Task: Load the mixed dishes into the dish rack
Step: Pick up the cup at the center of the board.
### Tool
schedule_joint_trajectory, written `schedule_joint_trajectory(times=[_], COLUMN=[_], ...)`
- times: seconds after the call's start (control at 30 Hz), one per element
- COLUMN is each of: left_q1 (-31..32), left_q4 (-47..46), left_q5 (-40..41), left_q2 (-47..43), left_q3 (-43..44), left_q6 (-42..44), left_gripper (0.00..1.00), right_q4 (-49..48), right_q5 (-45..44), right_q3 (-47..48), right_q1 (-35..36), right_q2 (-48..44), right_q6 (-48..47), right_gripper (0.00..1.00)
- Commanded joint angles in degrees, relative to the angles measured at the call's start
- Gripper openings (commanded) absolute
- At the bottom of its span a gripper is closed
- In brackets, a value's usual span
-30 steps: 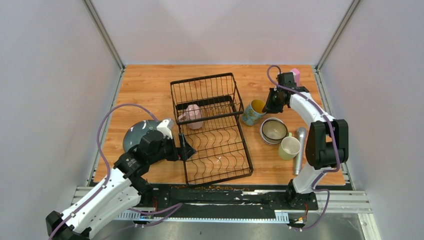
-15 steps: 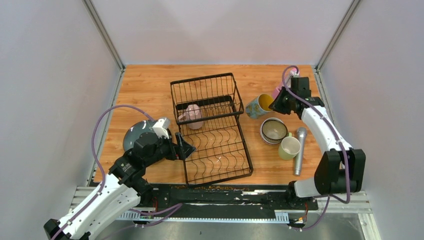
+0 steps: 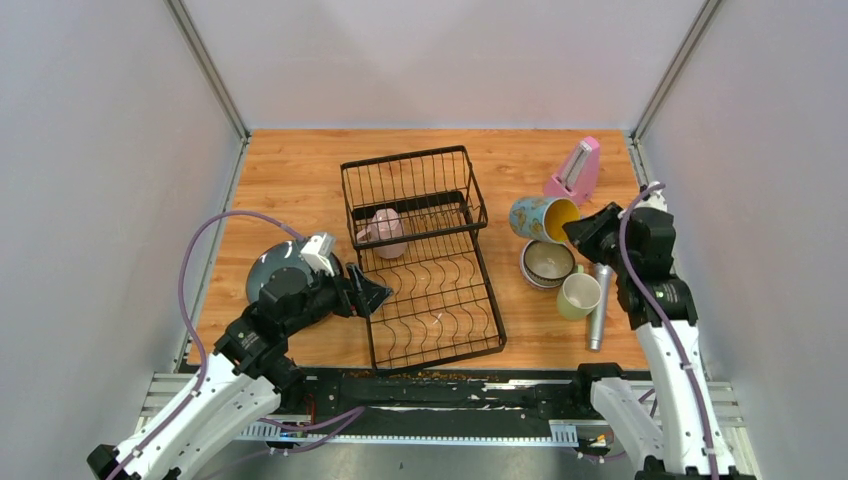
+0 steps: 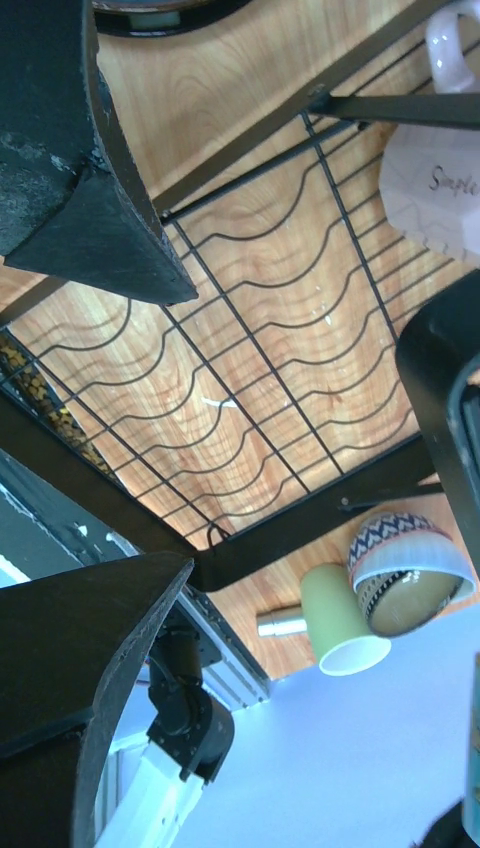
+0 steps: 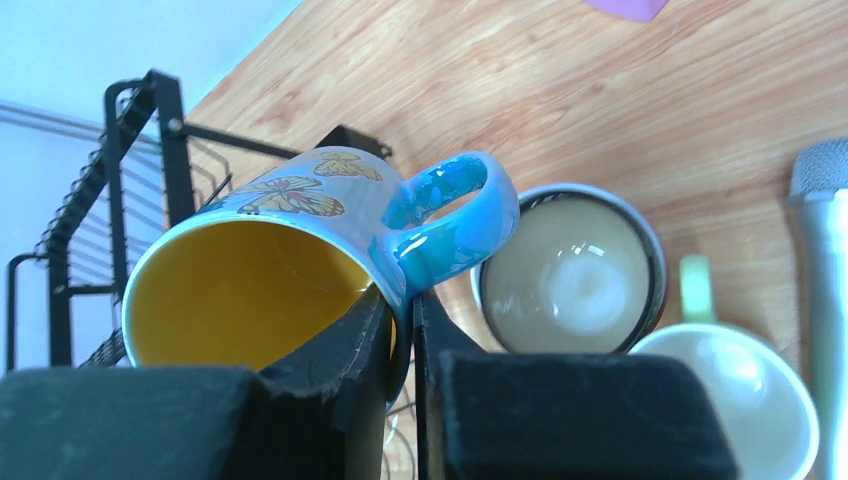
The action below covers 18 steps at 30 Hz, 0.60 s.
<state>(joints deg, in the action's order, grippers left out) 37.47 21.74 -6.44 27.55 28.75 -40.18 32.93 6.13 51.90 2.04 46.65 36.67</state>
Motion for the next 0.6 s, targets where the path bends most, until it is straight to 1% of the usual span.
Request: schedule_joint_trajectory(times=[0.0, 0.1, 0.17, 0.23, 0.33, 0.43, 0.57], left_q1=[0.2, 0.2, 0.2, 0.2, 0.2, 0.2, 0.2], left_q4=[-8.6, -13.6, -17.6, -22.0, -26.1, -31.8, -36.3], left_q5=[-2.3, -4.5, -6.6, -8.9, -12.3, -16.4, -21.1], left_q2=[-1.9, -2.7, -2.7, -2.3, -0.6, 1.4, 6.6], left_q3=[-1.4, -3.3, -4.3, -5.1, -6.3, -7.4, -7.4], left_q6=[0.3, -0.4, -0.7, -0.9, -0.7, -1.3, -1.2], left_gripper=[1.00, 1.00, 1.00, 1.00, 1.00, 1.00, 1.00], right_q4=[-2.9, -2.0, -1.6, -1.4, -1.2, -1.6, -3.6], right_q5=[10.4, 22.8, 29.1, 32.9, 36.7, 42.4, 48.5], right_q3=[-1.9, -4.1, -6.1, -8.4, -11.3, -13.6, -15.4], right_q1=[-0.1, -0.1, -0.1, -0.1, -0.1, -0.1, -0.1], right_q2=[-6.0, -7.0, -7.9, -9.5, -10.9, -9.7, -6.5], right_q6=[7.9, 12.1, 15.3, 17.1, 17.7, 18.4, 18.0], right_gripper=[0.00, 0.00, 0.00, 0.00, 0.00, 0.00, 0.00])
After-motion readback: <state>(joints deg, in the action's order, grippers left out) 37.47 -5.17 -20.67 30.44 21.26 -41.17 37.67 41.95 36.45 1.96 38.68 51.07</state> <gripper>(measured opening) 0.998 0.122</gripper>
